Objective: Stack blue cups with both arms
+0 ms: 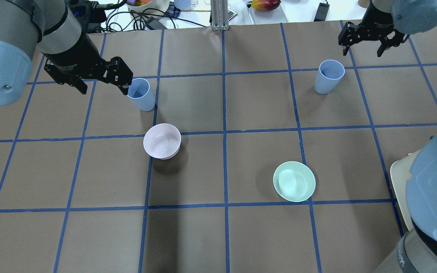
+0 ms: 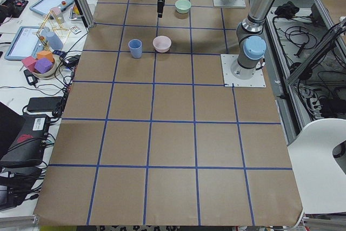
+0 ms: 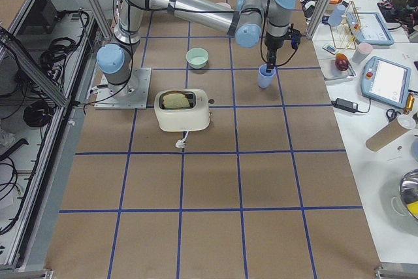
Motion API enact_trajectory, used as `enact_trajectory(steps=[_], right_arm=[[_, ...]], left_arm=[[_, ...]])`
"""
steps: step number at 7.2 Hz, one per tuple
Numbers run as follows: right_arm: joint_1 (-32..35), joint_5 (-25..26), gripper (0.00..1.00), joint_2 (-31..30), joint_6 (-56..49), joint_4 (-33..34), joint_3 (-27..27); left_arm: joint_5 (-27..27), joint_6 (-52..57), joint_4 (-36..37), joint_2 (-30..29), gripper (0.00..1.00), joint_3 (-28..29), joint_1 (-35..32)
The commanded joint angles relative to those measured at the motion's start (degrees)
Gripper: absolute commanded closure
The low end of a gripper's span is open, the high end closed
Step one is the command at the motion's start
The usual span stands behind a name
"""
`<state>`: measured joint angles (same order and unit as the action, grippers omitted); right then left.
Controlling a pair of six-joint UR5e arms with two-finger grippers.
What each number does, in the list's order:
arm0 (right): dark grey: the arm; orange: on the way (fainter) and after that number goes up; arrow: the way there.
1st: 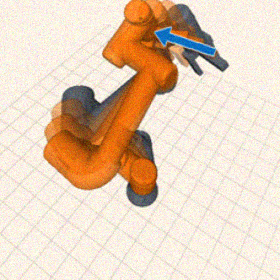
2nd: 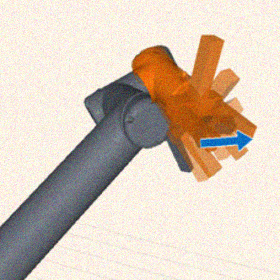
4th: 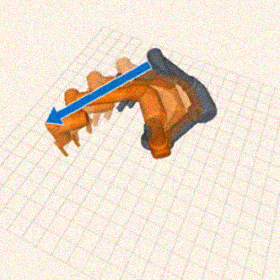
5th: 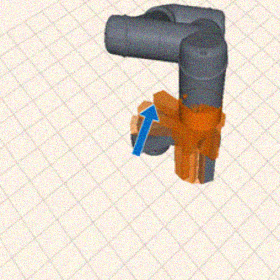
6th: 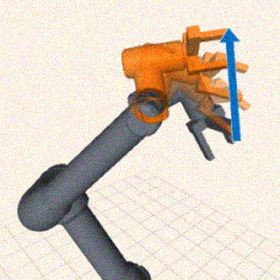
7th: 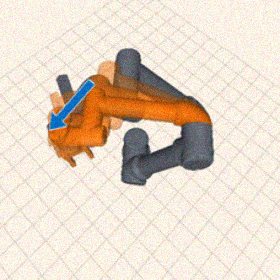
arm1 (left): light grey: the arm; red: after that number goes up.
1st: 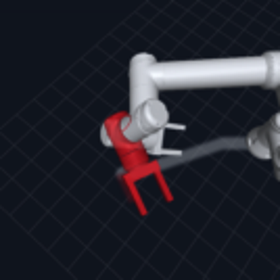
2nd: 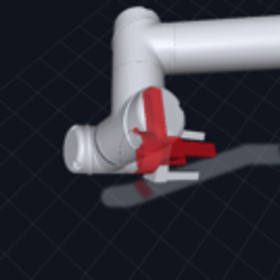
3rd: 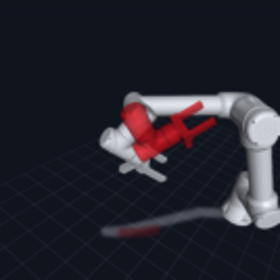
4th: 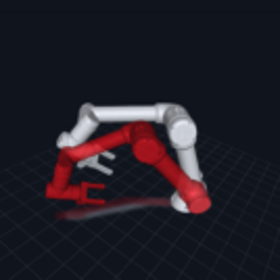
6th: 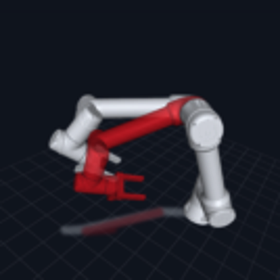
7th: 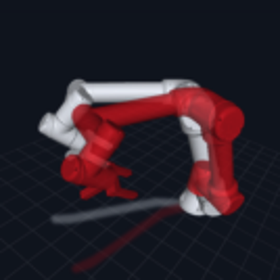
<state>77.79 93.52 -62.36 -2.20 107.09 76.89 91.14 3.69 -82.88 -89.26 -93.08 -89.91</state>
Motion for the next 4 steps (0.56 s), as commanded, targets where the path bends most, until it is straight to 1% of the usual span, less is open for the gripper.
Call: enact_trajectory(steps=[1,4], right_arm=[[-0.5,-0.1,0.00,3.8,-0.1,0.6,-0.6],[-0.5,-0.2,0.00,5.1,0.1,-0.2,0.0]], left_arm=[[0.0,-0.1,0.0,0.1,0.00,0.0,0.0],[0.0,-0.1,0.0,0.1,0.00,0.0,0.0]])
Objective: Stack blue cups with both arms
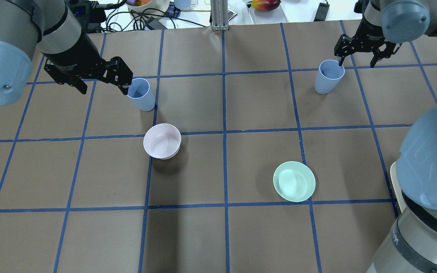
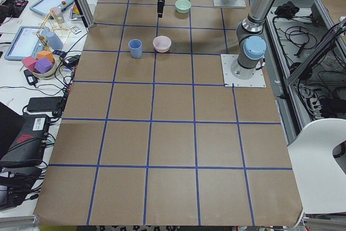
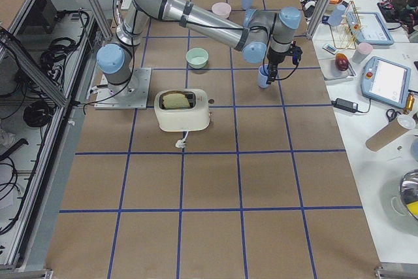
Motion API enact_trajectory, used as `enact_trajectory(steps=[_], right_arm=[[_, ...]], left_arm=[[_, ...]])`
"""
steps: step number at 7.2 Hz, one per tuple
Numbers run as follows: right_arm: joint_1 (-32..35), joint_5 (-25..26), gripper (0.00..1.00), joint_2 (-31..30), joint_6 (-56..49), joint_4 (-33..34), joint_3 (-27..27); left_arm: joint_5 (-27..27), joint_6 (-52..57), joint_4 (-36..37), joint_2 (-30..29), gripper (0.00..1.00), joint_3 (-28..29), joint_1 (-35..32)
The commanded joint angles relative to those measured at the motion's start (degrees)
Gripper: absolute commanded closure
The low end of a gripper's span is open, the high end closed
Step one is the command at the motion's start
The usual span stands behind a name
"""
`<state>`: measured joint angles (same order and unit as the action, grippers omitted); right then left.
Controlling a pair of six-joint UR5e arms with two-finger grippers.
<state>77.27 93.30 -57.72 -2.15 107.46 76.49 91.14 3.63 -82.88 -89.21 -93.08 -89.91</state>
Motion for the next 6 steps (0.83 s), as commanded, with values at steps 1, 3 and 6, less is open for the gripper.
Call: enact_trajectory(steps=[1,3,6], right_arm=[[0.0,0.0,0.00,1.4,-0.1,-0.8,0.6],[0.0,-3.9,0.00,2.8,0.0,-0.1,0.6],[0.0,-4.8,1.00,4.2,-2.3,0.1,0.4]], left_arm=[[0.1,0.0,0.0,0.0,0.00,0.0,0.0],[0.1,0.0,0.0,0.0,0.00,0.0,0.0],[0.1,0.0,0.0,0.0,0.00,0.0,0.0]])
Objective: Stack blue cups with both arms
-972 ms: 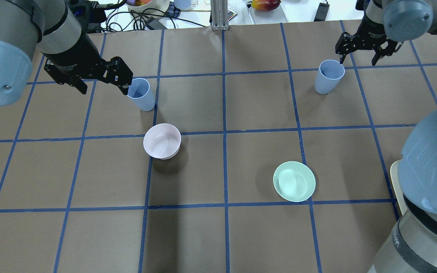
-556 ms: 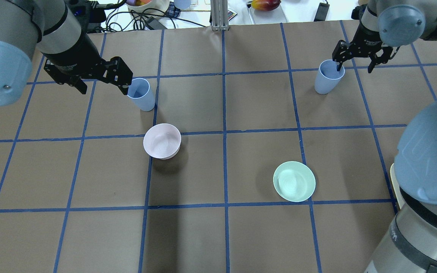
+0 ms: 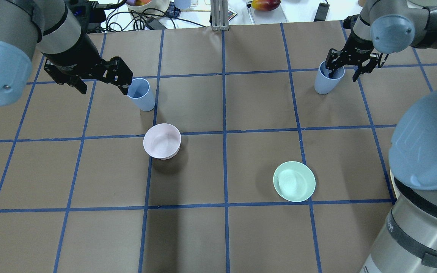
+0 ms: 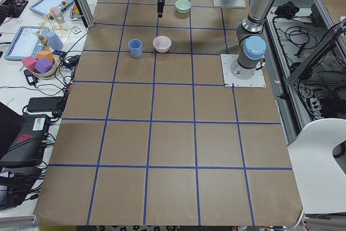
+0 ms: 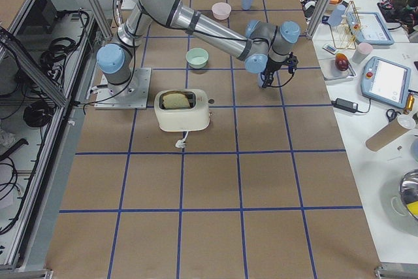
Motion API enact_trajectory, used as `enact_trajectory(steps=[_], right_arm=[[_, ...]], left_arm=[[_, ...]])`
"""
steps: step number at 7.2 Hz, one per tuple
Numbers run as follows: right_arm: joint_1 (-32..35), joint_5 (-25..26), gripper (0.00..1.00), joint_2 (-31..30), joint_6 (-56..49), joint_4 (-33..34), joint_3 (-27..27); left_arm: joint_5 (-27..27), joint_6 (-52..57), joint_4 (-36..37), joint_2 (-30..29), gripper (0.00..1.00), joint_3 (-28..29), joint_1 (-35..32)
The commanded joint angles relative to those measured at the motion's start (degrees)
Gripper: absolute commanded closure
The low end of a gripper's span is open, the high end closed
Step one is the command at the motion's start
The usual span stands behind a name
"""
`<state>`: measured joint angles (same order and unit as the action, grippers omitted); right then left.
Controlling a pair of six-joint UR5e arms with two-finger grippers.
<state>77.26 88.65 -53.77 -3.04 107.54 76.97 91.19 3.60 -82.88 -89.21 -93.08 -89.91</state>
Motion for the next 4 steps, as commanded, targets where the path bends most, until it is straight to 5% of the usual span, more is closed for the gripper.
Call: enact_trajectory(steps=[1,4], right_arm=[[0.0,-0.1,1.00,0.2,-1.4,0.0,-0.2],[0.0,0.3,1.00,-2.7,-1.4,-3.4,-1.4]], left_arm=[[0.0,0.0,0.0,-0.1,0.00,0.0,0.0],[-0.3,0.0,0.4,-1.5,0.00,0.3,0.0]])
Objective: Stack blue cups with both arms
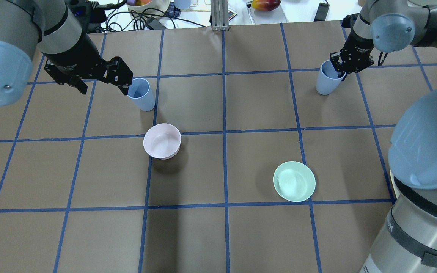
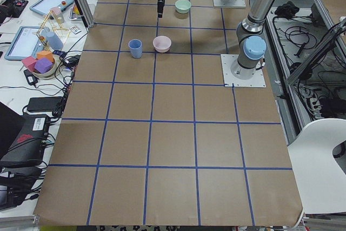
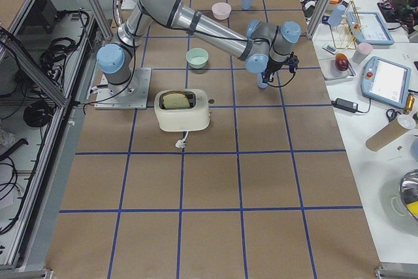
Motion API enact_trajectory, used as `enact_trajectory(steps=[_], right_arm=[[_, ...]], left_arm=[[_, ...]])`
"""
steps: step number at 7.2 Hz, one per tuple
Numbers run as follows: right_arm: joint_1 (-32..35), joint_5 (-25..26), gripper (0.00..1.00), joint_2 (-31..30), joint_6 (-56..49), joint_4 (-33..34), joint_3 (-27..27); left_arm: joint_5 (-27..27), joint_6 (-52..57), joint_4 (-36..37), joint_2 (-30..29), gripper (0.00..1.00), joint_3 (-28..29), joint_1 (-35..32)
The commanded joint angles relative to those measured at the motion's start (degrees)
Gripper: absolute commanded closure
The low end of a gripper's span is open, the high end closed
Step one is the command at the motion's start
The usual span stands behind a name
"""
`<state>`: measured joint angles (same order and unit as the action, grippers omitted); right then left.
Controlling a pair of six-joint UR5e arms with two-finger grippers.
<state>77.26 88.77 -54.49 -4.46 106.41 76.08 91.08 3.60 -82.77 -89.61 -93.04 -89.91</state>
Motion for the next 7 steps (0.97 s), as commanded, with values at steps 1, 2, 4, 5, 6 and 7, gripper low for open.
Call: enact_trajectory(steps=[1,2,4,5,6,7], right_arm=[[0.0,-0.1,1.00,-5.0,0.4,-5.4,-0.4],[0.0,0.5,1.00,-8.6,0.5,-9.3,-0.5],[0.1,0.7,1.00,-13.5,0.7,-14.2,-0.3],[0.2,0.7,1.00,-13.5,0.8,-14.3,-0.1],[0.2,0.5,1.00,-13.4,0.8,-13.9,-0.1],[0.1,0.7,1.00,-13.3,0.8,-13.8,-0.3]], left_arm=[[-0.8,0.5,1.9,-2.9,0.00,0.3,0.0],[-1.1,2.2,9.2,-7.2,0.00,0.0,0.0],[-1.0,7.4,18.0,-16.2,0.00,0.3,0.0],[-1.0,7.9,23.3,-20.3,0.00,0.3,0.0],[-1.0,7.8,25.7,-23.0,0.00,0.3,-0.1],[-1.0,7.9,26.5,-25.2,0.02,0.3,-0.3]])
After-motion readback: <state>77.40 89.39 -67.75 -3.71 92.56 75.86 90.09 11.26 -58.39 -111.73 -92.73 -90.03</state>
